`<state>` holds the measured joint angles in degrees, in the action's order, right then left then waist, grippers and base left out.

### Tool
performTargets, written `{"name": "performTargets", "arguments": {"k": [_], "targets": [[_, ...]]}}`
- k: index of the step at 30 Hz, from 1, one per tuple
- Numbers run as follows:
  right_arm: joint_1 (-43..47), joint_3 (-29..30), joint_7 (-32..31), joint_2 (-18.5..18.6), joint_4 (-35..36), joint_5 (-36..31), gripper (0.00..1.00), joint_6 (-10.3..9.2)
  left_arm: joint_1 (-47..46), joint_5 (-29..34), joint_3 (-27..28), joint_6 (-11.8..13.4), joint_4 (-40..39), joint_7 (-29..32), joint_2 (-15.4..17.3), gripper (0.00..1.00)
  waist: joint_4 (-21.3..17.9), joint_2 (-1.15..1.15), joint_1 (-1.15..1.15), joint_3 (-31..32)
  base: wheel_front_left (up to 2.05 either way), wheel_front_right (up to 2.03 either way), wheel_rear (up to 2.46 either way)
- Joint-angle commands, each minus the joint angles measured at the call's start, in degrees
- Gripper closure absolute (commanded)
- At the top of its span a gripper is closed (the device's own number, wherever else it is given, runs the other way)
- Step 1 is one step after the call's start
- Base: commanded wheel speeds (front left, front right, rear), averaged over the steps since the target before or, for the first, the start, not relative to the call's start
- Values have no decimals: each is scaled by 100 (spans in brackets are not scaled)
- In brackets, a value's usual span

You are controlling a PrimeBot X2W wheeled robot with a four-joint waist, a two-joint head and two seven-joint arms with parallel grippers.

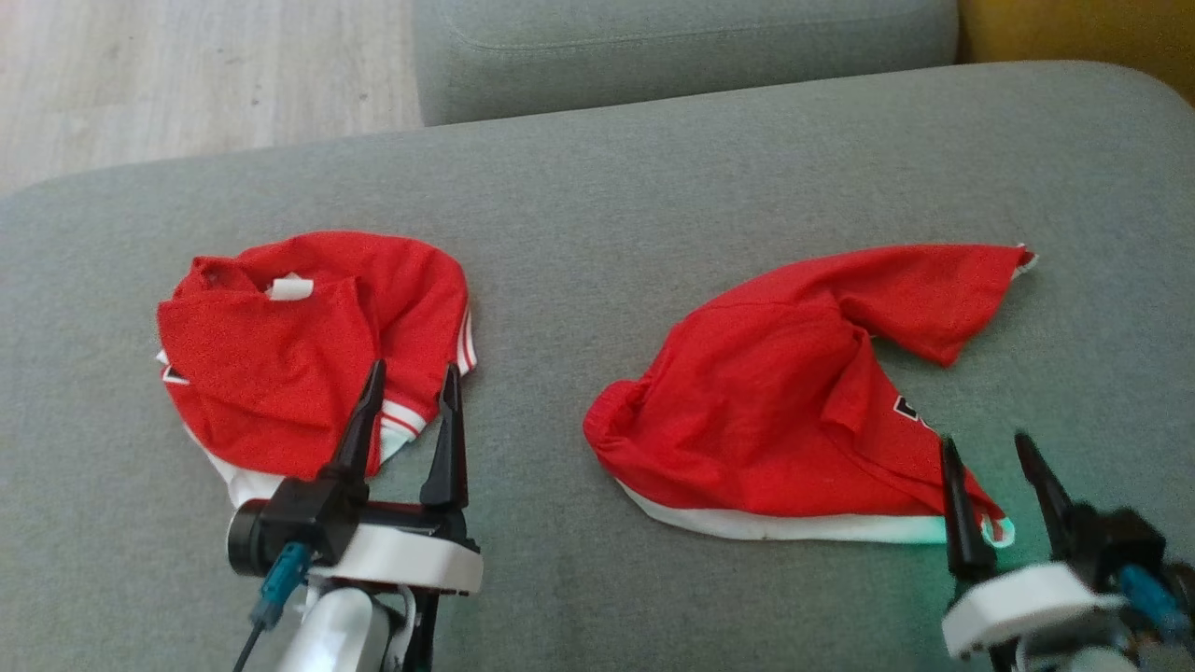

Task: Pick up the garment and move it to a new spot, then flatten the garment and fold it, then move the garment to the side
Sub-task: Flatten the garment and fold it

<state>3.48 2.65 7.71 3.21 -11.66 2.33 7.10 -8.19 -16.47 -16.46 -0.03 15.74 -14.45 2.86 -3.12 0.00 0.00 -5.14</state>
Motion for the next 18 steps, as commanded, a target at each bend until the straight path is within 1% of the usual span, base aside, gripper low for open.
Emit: {"name": "performTargets", "arguments": {"k": [1,7,11,12,18], "targets": [[2,-51,102,-11,219,-61,0,39,-174,62,201,-10,-201,-55,1,0,-67,0,0,-39,0,0,0],[79,-19,-10,-31,186,-96,0,39,-217,53,135,-23,-188,-55,1,0,-137,0,0,-99,0,0,0],[133,-23,-410,-32,57,-334,0,39,-254,37,102,-28,-176,-55,1,0,-87,0,0,-147,0,0,0],[133,-23,-410,-32,57,-334,0,39,-254,37,102,-28,-176,-55,1,0,-87,0,0,-147,0,0,0],[210,102,-913,-33,-75,-500,0,39,-259,20,84,-29,-156,-55,1,0,15,0,0,-193,0,0,0]]}}
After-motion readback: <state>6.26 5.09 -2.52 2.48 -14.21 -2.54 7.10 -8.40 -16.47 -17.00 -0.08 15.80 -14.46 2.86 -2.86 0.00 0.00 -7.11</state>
